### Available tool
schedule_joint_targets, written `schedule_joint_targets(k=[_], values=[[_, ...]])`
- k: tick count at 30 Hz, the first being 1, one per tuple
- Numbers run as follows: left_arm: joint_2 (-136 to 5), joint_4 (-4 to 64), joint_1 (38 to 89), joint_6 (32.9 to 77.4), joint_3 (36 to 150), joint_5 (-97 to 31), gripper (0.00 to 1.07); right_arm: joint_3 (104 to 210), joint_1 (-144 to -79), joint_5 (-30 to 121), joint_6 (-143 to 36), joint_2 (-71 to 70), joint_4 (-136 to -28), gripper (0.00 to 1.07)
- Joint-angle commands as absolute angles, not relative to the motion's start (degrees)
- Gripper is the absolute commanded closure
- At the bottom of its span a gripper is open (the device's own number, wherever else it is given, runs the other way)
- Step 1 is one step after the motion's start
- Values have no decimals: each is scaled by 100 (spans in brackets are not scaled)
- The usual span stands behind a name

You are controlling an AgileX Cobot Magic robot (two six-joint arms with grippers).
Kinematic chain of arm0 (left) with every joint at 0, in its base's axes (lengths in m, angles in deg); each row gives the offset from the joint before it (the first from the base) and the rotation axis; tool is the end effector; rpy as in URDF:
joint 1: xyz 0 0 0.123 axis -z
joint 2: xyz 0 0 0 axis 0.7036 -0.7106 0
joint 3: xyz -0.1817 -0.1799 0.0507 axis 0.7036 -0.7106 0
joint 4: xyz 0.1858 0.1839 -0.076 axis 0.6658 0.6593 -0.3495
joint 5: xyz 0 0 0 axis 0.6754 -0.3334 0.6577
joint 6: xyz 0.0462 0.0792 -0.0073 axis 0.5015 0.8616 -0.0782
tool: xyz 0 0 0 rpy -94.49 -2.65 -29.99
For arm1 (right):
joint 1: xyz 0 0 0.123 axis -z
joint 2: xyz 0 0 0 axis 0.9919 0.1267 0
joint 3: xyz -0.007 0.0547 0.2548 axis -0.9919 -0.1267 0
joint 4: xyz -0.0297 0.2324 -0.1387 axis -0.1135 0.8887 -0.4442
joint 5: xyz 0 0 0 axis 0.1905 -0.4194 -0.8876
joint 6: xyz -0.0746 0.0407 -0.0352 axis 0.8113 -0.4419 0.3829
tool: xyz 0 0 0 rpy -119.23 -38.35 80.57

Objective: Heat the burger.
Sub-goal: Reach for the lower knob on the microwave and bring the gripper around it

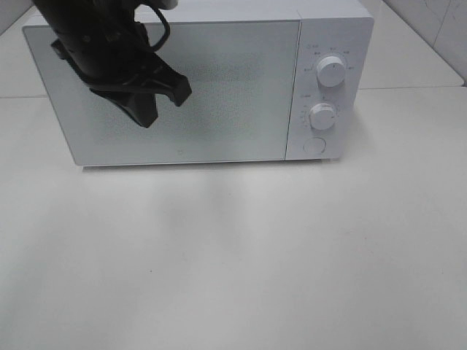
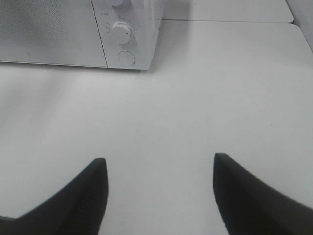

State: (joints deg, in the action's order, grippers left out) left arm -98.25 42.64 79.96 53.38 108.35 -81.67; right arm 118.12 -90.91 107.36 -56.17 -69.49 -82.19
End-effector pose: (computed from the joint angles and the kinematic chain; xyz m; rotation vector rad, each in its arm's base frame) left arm 0.3156 -0.2264 0.2532 0.8834 2.6741 -0.1833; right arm 0.0393 0.0056 0.2913 -0.1794 1.9872 0.0684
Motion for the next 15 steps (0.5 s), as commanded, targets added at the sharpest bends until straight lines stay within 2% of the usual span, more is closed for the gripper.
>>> schedule_joint_targets(k=[1,6,9,11,14,15], values=[[-9602,4396,7996,4914,10869,-8574,106,11801,-9068,10639,-5634,-7098,-8282,48],[-9252,4556,7990,4839,10864,-8912,106,11801,-9068,10639,-5634,-7098,-8282,48],[-8909,4579,7812,4805,10864,-9101,106,11801,-9068,10639,-5634,-7098,-8282,48],[-8691,4579,7514,4805,10864,-9267,106,11801,-9068,10639,-5634,-7098,-8282,48],[-8622,4579,7377,4805,10864,-9341,106,11801,-9068,10639,-5634,-7098,-8282,48],[-8502,4568,7131,4805,10864,-9502,106,11801,-9068,10639,-5634,-7098,-8282,48]])
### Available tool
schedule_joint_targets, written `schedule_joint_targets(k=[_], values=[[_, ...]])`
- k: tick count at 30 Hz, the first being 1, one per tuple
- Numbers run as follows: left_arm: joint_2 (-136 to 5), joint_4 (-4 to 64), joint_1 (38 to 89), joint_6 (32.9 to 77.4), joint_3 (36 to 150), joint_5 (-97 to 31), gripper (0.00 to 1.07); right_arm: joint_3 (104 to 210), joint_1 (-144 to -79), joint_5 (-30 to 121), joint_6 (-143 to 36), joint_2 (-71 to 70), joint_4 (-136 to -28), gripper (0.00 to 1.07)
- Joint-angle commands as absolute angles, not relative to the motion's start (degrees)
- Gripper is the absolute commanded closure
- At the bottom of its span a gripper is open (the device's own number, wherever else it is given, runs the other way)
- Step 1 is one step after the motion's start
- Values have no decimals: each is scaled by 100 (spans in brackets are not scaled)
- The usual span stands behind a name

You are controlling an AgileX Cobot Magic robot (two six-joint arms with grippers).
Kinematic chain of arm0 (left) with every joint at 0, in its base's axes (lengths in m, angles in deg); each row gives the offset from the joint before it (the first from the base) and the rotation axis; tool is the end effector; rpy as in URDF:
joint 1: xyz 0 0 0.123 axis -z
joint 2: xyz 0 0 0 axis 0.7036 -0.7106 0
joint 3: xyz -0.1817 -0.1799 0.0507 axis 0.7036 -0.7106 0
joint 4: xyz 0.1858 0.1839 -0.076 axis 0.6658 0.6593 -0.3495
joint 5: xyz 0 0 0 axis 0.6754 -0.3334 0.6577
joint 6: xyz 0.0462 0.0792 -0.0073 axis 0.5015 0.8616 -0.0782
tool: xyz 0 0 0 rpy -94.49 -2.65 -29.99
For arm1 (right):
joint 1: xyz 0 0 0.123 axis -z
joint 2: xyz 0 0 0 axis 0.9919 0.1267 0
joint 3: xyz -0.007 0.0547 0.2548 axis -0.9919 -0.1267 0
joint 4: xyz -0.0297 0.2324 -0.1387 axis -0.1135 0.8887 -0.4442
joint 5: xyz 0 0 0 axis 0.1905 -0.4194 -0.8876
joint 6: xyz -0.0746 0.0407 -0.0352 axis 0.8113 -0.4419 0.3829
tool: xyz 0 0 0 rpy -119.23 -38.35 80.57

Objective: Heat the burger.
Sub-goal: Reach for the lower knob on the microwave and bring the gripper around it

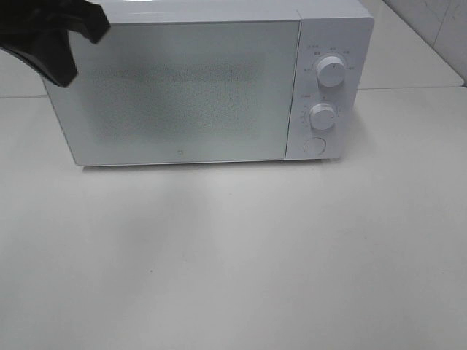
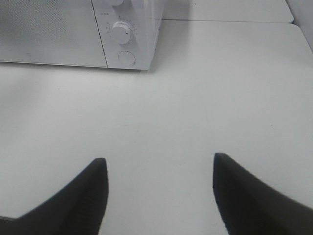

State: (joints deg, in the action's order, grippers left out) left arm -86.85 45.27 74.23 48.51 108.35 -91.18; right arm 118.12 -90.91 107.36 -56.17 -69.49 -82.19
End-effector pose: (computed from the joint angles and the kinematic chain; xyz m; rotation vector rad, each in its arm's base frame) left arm 0.2975 -0.1673 0.3206 0.6420 2.6988 -0.1313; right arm 0.0393 0.0056 0.2913 -0.1794 1.9872 0.0684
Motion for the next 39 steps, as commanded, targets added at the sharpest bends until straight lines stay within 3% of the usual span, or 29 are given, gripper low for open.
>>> schedule_joint_targets(k=[1,7,12,26,39], values=[[-8416,4573,6987,4805,10847,-9502,106,11801,-9068,10639,-5634,-7098,-8282,48],[-7683,4533,6202,4805,10199,-9502,106,11801,-9068,10639,-5634,-7098,-8282,48],[-6949,4539,5956,4765,9351,-9502,106,11801,-9068,10639,-5634,-7098,-8282,48],[-4549,4459,5956,4708,7392,-9502,106,11801,-9068,10639,-5634,-7098,-8282,48],[-2068,4293,5956,4788,6509,-9301,106,11801,-9068,10639,-5634,-7098,-8282,48]])
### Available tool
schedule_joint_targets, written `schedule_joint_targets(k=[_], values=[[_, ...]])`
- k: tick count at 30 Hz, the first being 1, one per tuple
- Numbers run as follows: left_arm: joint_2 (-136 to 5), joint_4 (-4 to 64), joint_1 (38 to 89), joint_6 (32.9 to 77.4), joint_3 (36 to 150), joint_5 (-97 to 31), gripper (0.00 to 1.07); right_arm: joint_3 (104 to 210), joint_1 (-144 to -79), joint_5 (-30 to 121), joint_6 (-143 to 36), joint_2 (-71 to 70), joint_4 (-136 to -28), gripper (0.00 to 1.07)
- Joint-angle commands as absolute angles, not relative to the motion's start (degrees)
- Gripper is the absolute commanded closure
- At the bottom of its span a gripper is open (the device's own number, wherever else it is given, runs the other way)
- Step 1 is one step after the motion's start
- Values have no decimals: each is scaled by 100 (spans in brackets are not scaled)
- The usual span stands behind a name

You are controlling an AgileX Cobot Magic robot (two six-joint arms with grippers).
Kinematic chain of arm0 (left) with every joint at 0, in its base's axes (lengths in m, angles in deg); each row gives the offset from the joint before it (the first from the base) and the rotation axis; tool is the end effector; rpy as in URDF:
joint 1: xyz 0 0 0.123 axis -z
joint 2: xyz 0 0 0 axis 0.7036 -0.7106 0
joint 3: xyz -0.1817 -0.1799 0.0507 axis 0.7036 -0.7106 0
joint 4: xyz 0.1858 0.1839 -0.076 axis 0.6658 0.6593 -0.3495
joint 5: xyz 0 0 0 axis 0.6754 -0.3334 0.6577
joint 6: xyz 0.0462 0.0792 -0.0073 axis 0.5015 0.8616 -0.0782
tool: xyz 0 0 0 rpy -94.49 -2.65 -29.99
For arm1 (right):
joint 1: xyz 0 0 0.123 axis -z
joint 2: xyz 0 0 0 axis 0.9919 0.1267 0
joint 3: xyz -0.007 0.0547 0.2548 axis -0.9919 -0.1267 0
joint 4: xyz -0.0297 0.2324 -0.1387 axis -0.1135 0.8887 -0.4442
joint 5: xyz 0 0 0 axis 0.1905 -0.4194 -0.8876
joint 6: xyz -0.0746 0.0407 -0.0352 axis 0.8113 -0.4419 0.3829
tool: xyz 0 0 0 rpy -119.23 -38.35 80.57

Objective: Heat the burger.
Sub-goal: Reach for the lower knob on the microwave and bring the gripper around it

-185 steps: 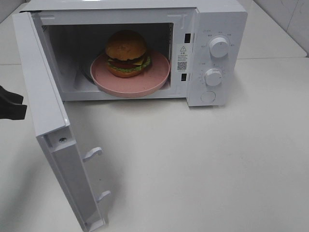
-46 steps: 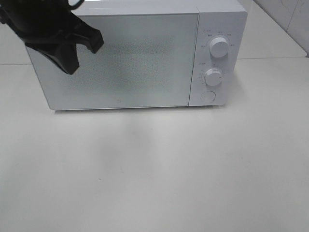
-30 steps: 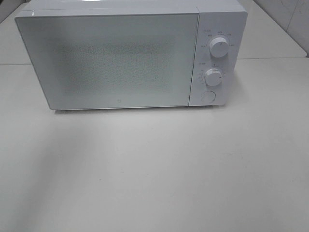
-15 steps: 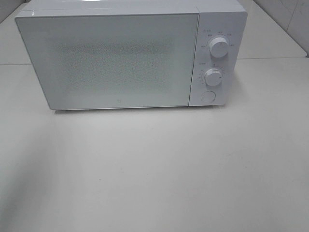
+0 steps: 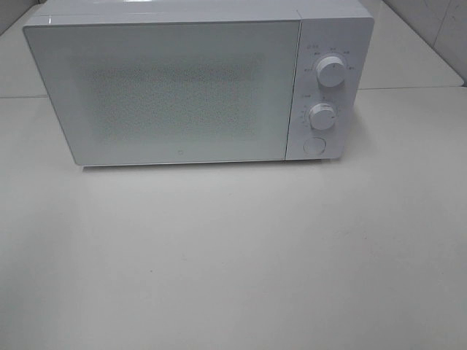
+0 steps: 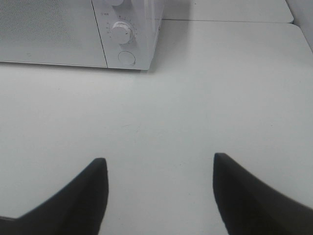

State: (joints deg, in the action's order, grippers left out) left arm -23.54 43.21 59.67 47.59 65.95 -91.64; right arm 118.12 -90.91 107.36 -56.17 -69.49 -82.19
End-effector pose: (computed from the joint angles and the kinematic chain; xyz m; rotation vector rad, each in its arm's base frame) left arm 0.0879 -0.0257 0.3234 0.2355 2.4047 -0.1818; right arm 0.0393 0.0056 0.2913 -0.1794 1.9872 0.0684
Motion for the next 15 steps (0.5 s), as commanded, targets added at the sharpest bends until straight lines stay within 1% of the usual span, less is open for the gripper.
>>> schedule_joint_targets(k=[1,2,3,5,7,11,13,15], values=[[-1661,4293,5956,4788,6418,-9261,106,11801,-9068,10639,-5634,-7098,-8282,48],[-1661,4293,5956,4788,6418,-9261,106,11801,-9068,10639,-5634,-7098,-8282,48],[-1231,4293,5956,4782,6337,-9192,106,11801,-9068,10639,-5634,-7098,-8282,48],[-1025,4304,5956,4782,6309,-9158,106,11801,-9068,10639,-5634,-7098,-8282,48],[-486,4378,5956,4782,6246,-9044,106,11801,-9068,10639,-5634,-7098,-8282,48],[-51,4516,5956,4782,6183,-9026,106,11801,-9068,10639,-5634,-7098,-8282,48],[213,4590,5956,4811,6102,-9021,106,11801,-9068,10639,-5634,-7098,-8282,48],[465,4602,5956,4948,5954,-9015,106,11801,-9068,10639,-5634,-7098,-8282,48]])
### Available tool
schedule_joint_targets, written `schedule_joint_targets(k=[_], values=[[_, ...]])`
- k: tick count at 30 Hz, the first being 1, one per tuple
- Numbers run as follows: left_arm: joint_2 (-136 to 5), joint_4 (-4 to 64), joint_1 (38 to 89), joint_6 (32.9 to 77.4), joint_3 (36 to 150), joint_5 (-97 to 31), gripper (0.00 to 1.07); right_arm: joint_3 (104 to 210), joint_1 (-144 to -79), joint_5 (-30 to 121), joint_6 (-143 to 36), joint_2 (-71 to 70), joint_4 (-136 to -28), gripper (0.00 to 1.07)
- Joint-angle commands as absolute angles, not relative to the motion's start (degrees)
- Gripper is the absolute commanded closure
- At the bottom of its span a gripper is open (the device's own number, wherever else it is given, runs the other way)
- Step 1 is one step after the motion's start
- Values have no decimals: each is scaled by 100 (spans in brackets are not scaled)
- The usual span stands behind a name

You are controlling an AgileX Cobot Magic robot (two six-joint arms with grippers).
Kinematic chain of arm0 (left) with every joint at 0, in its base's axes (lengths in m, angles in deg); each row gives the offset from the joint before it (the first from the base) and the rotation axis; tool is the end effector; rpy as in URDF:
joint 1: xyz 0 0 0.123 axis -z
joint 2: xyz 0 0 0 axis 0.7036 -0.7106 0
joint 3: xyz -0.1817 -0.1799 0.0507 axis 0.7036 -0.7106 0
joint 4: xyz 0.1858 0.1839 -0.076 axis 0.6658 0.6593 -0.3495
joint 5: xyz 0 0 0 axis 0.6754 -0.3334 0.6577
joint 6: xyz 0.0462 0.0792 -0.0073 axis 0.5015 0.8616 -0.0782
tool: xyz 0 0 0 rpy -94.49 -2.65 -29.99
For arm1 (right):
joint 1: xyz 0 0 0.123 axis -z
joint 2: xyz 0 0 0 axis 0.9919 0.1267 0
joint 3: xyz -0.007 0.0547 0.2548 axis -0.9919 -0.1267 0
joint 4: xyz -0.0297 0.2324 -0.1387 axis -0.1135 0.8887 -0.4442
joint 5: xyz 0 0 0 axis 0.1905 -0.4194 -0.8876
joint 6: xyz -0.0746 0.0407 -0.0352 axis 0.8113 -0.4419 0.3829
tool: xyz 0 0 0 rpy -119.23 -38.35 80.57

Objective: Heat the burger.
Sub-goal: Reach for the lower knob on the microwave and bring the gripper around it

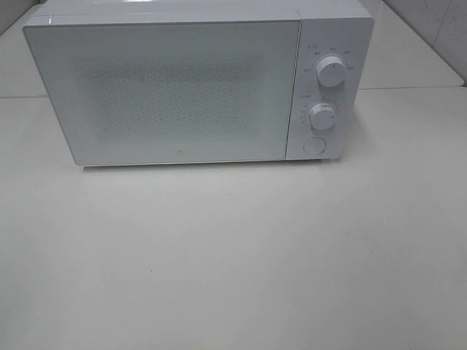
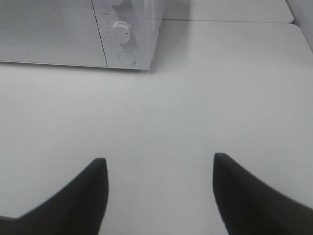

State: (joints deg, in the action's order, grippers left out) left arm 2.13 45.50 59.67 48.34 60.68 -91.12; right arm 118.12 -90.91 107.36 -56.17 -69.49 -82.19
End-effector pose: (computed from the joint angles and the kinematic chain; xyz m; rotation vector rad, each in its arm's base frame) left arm 0.0114 -0.0017 0.3200 0.2090 2.0373 -0.1774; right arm 0.0393 0.0056 0.2913 -0.1794 1.9872 0.0684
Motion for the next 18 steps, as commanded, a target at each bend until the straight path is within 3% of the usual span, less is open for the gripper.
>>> schedule_joint_targets(k=[1,18], values=[[465,4602,5956,4948,5954,-9015,106,11801,-9068,10639,-5634,-7098,-8282,48],[408,4608,5956,5269,5134,-8121,106,11801,-9068,10639,-5674,-7098,-8282,48]])
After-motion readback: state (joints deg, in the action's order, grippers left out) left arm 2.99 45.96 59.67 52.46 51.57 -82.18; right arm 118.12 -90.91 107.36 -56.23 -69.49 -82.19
